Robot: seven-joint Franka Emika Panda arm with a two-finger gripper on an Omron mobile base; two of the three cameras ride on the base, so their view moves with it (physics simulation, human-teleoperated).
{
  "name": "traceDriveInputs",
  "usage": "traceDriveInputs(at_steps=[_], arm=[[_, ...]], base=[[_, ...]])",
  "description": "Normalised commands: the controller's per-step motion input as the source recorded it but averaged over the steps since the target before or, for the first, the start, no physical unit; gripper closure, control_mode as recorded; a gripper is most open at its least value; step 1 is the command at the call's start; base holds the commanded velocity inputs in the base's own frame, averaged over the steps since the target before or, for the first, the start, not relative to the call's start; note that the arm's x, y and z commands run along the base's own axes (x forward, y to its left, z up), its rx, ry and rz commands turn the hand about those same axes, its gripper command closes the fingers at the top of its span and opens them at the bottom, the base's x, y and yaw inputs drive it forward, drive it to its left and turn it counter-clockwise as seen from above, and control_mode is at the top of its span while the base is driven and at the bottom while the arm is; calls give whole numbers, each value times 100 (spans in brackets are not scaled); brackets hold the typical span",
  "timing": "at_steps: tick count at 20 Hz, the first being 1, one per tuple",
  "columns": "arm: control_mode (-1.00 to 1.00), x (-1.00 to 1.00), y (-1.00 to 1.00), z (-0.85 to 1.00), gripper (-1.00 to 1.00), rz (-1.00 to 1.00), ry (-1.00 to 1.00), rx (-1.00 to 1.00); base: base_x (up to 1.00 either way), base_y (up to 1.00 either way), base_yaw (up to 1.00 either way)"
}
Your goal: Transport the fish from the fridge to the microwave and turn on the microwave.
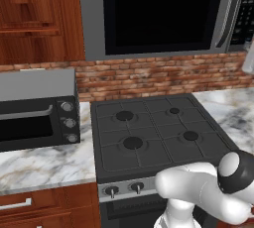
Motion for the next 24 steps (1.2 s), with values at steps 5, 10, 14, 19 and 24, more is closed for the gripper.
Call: traceDriveInputs(at_steps=[5,10,14,19,24], arm=[[-100,23,0,-1,100,0,0,0],[-100,24,0,-3,100,0,0,0],[-100,19,0,-2,100,0,0,0],[-100,22,0,-3,100,0,0,0],[-100,20,-2,-5,100,0,0,0]], base=[[0,0,0],[0,0,0],[0,0,0],[0,0,0],[0,0,0]])
